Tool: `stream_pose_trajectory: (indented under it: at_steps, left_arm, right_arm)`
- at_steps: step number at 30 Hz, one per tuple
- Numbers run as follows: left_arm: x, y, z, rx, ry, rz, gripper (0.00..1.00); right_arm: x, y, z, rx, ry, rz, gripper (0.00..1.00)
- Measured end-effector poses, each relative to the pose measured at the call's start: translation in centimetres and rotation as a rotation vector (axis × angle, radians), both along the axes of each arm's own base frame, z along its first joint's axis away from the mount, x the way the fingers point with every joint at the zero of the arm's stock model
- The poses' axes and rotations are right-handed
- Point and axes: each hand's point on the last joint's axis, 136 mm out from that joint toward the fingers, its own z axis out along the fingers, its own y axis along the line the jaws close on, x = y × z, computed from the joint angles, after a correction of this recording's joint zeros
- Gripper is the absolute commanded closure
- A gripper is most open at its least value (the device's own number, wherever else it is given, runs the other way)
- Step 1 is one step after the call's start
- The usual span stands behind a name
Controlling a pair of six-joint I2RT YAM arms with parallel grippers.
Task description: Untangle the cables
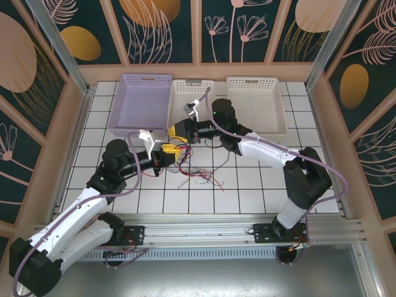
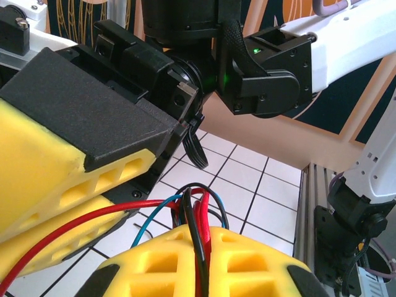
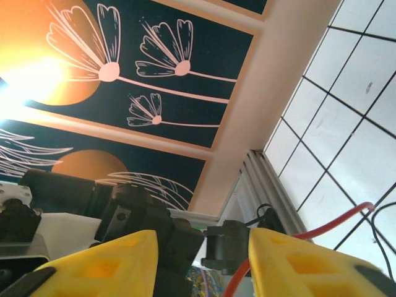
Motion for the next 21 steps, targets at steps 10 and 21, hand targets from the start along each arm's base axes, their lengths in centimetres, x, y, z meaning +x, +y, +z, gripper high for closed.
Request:
stream_pose_trajectory:
  at_steps: [10,21]
  left_arm:
    - [-0.1,0.0,0.1,0.0,-0.008,0.0,1.0]
    - [-0.5,0.7,0.3,-0.002,-0.053,0.023,1.0]
  right_arm:
    - [0.3,-0.2,-0.2,-0.005,-0.013,-0.013,1.0]
    - [3.9,-5.4,-0.1,-0.037,-0.021,-0.215,1.0]
